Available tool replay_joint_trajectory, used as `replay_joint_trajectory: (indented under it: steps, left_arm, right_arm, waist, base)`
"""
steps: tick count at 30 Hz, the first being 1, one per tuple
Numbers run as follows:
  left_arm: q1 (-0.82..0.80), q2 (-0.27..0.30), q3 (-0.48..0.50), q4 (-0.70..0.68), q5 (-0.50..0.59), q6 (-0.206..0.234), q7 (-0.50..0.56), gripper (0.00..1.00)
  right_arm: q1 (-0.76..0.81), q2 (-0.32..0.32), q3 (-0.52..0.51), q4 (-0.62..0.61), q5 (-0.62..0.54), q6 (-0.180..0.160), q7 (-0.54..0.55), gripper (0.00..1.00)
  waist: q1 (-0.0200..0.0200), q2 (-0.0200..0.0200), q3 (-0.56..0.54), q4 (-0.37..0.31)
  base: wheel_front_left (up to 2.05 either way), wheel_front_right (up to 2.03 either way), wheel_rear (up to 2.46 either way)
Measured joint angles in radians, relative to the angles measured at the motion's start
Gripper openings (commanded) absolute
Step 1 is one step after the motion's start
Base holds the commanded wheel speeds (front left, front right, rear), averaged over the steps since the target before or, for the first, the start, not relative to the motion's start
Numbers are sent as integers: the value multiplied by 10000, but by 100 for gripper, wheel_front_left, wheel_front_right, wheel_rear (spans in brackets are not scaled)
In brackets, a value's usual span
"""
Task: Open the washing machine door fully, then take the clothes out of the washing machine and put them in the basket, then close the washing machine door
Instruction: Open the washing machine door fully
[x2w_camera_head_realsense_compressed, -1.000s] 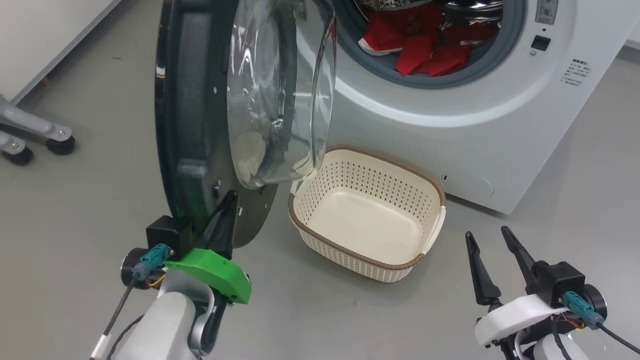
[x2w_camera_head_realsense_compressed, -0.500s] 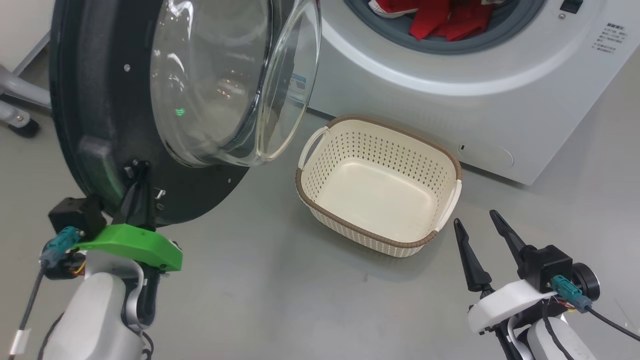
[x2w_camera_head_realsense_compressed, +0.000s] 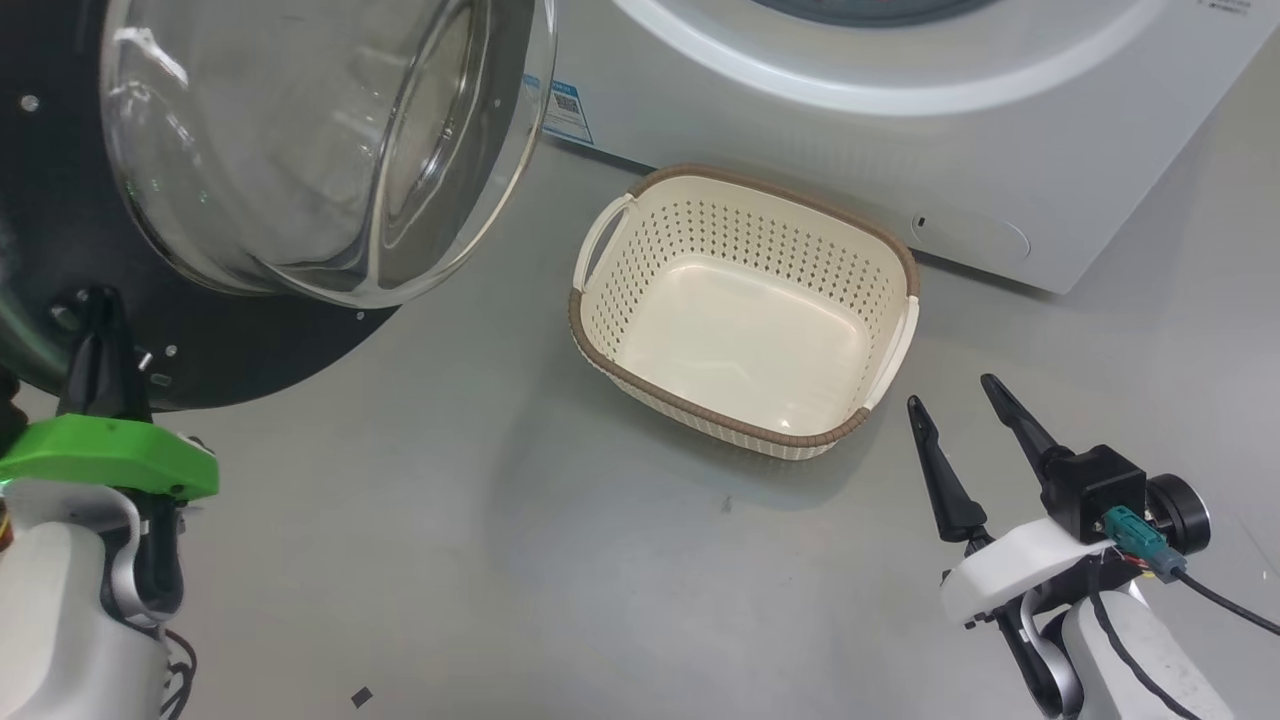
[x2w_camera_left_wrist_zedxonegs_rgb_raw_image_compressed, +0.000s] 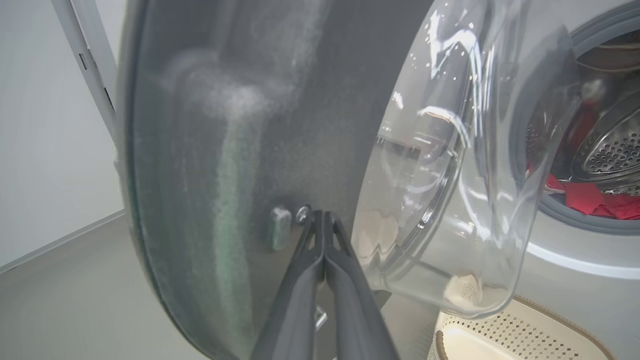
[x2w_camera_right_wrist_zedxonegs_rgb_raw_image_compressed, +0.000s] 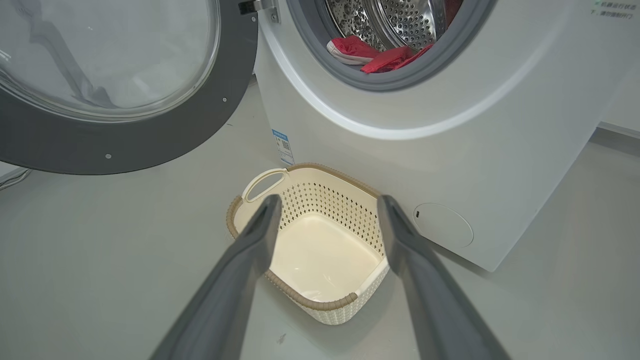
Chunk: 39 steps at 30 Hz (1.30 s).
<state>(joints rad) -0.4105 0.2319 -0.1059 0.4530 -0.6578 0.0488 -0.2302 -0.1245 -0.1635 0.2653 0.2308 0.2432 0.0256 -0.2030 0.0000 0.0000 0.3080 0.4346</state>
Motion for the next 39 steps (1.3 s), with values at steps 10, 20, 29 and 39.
replay_joint_trajectory:
  steps: [10, 20, 29, 39]
  left_arm:
    - [-448, 430, 430, 539, -380, -201, 15, 0]
    - [-1146, 915, 798, 1154, -577, -364, 136, 0]
    - [-1500, 1012, 932, 1737, -640, -466, 136, 0]
    - [-1647, 752, 581, 2215, -531, -765, 2, 0]
  right_arm:
    - [-415, -184, 6, -221, -88, 0, 188, 100]
    - [-786, -316, -10, -370, -194, -2, 337, 100]
    - [-949, -445, -117, -408, -247, -6, 362, 100]
    - [-950, -330, -123, -115, -240, -4, 209, 100]
  waist:
    - [1, 0, 720, -312]
    - [0, 0, 1398, -560]
    - [0, 0, 1726, -690]
    - [0, 0, 1403, -669]
  base:
    - [0, 0, 0]
    - [0, 0, 0]
    - [0, 0, 0]
    - [0, 0, 0]
